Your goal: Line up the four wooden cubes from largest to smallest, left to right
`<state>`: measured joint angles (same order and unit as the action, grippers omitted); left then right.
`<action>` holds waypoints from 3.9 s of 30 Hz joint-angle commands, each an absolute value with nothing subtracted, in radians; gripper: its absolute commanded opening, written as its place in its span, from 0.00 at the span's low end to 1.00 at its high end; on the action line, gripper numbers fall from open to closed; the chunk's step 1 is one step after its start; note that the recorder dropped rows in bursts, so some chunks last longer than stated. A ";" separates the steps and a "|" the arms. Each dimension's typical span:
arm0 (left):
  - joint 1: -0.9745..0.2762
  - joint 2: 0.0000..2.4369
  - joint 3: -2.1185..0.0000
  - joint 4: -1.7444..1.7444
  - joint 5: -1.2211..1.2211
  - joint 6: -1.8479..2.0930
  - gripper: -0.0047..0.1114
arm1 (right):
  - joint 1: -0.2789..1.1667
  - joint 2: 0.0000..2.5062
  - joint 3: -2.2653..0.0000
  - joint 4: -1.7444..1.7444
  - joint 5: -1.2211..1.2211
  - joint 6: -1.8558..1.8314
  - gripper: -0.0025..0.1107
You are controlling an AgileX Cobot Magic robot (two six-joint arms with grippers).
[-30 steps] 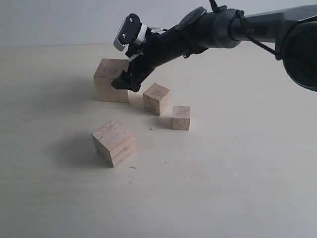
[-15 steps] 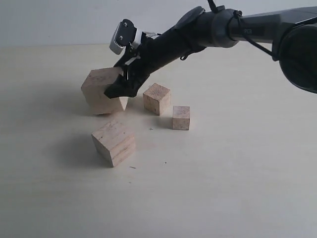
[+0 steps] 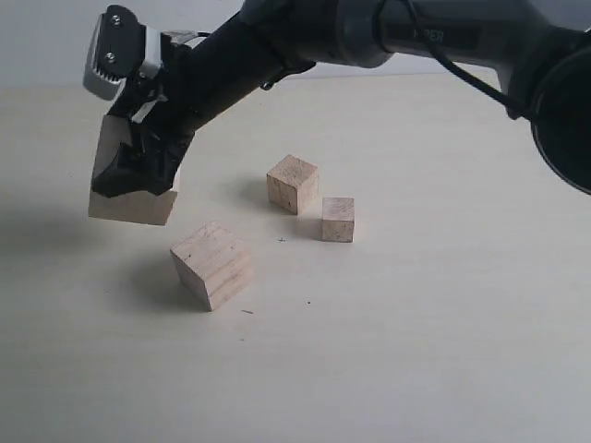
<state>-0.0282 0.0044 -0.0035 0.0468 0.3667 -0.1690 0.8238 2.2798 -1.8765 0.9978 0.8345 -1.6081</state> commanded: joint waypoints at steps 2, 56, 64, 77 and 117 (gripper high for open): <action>-0.034 0.000 0.000 0.042 0.357 -0.165 0.04 | 0.870 2.306 -1.884 1.018 0.735 -1.681 0.02; -0.034 0.000 0.000 0.042 0.357 -0.165 0.04 | 0.823 2.360 -1.882 0.619 0.838 -1.302 0.49; -0.034 0.000 0.000 0.042 0.357 -0.165 0.04 | 0.823 2.302 -1.882 0.648 0.811 -1.290 0.84; -0.034 0.000 0.000 0.042 0.357 -0.165 0.04 | 0.823 2.187 -1.882 0.541 0.806 -1.088 0.84; -0.034 0.000 0.000 0.042 0.357 -0.165 0.04 | 0.837 2.277 -1.882 0.505 0.807 -1.020 0.84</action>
<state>-0.0282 0.0044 -0.0035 0.0468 0.3667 -0.1690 0.8369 2.3267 -1.8790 0.4837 0.7892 -1.0243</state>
